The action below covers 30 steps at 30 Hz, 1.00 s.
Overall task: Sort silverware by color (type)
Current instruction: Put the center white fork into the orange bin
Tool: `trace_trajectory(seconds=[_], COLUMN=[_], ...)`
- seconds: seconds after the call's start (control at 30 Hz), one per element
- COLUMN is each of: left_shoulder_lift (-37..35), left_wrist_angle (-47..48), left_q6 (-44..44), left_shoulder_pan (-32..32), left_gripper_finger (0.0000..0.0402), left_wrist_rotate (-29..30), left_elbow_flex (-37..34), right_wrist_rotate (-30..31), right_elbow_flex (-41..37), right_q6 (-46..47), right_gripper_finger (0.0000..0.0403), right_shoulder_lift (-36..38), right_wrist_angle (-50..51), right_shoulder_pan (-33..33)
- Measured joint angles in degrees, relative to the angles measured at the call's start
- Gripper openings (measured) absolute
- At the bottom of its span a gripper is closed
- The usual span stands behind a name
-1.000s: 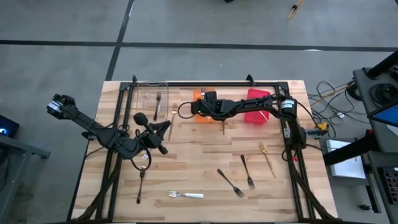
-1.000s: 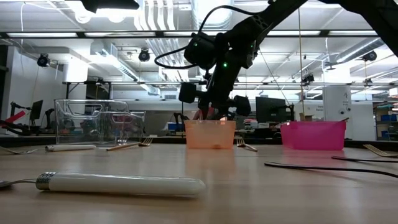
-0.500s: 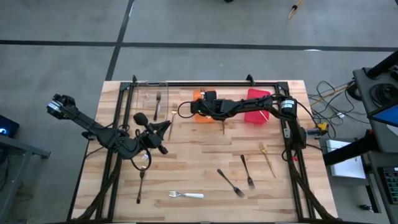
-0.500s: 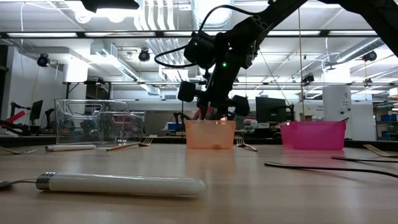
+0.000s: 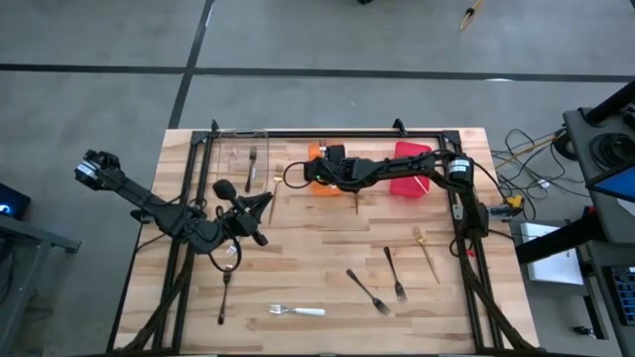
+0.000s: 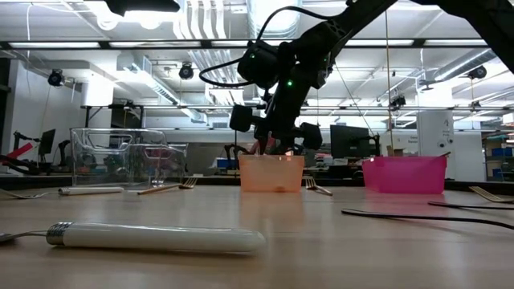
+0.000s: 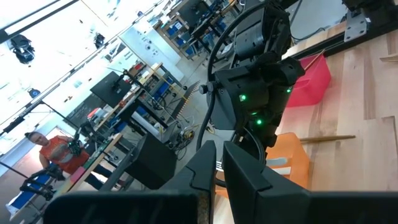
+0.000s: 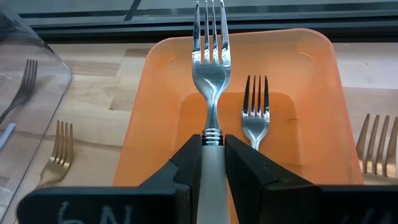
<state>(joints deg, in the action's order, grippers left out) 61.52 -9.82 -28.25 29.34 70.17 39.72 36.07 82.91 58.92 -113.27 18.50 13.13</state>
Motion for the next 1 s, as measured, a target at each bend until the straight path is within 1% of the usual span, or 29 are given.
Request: trace_trajectory(seconds=[0.57, 0.73, 0.8, 1.0], left_shoulder_lift=[0.0, 0.0, 0.0, 0.0], left_wrist_angle=[0.1, 0.1, 0.1, 0.0], left_q6=[0.0, 0.0, 0.0, 0.0], left_shoulder_pan=[0.0, 0.0, 0.0, 0.0], left_gripper_finger=[0.0013, 0.0013, 0.0013, 0.0013], left_wrist_rotate=[0.0, 0.0, 0.0, 0.0], left_elbow_flex=[0.0, 0.0, 0.0, 0.0], right_wrist_rotate=[-0.5, -0.6, -0.7, -0.7], right_elbow_flex=[0.0, 0.0, 0.0, 0.0], right_q6=[1.1, -2.9, -3.1, 1.2], right_gripper_finger=[0.0054, 0.0054, 0.0054, 0.0054], right_shoulder_lift=[0.0, 0.0, 0.0, 0.0], right_wrist_angle=[0.0, 0.0, 0.0, 0.0], right_shoulder_pan=[0.0, 0.0, 0.0, 0.0])
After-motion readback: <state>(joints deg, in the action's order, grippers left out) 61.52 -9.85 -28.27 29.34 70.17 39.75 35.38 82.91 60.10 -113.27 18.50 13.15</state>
